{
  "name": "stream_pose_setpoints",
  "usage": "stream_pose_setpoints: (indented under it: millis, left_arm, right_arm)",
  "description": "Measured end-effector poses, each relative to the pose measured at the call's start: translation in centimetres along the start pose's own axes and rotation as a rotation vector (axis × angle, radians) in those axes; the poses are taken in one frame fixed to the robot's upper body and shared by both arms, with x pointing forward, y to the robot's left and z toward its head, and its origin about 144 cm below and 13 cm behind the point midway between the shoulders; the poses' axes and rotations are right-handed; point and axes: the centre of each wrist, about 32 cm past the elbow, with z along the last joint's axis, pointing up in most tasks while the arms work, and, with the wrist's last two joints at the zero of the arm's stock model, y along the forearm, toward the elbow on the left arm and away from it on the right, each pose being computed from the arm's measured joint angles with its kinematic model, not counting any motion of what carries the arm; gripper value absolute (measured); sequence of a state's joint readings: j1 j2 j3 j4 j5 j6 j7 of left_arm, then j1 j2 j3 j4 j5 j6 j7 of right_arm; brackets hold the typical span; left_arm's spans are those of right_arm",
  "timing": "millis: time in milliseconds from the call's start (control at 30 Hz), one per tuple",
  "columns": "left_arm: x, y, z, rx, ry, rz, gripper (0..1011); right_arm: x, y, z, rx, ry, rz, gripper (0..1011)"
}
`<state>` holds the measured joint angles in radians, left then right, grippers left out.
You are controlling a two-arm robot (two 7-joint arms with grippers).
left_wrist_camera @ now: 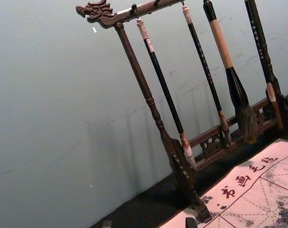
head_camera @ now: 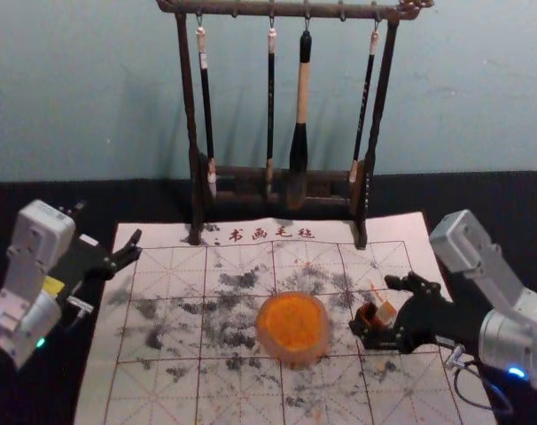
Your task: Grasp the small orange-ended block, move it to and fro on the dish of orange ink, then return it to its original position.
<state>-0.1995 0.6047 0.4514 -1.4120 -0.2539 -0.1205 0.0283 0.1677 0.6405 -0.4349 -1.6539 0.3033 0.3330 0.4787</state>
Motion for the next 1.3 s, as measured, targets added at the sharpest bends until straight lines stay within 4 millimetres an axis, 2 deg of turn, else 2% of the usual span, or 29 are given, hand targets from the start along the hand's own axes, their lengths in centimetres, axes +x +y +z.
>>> stream_pose_setpoints:
  millis: [133,233,433,667,733,967,1300]
  left_arm:
    - [0.0,0.0,0.0,0.0,0.0,0.0,1001]
    - [0.0,0.0,0.0,0.0,0.0,0.0,1001]
    - [0.0,0.0,0.0,0.0,0.0,0.0,1001]
    - [0.0,0.0,0.0,0.0,0.0,0.0,1001]
    - [0.0,0.0,0.0,0.0,0.0,0.0,1001]
    - [0.0,0.0,0.0,0.0,0.0,0.0,1001]
    - [0.0,0.0,0.0,0.0,0.0,0.0,1001]
  right_arm:
    - [-0.1,-0.3,0.2,0.073,-0.006,-0.043,1002]
    - [-0.4,-0.8,0.5,0.17,-0.018,-0.12,1002]
    - [-1.1,-1.2,0.3,0.252,-0.047,-0.27,1002]
    - [-2.0,-0.9,-1.1,0.255,-0.094,-0.408,1003]
    - [-2.4,-0.5,-2.3,0.232,-0.084,-0.456,1003]
    - [-2.7,0.0,-4.3,0.186,-0.007,-0.478,1002]
    - [-2.6,0.3,-4.8,0.177,0.022,-0.491,1002]
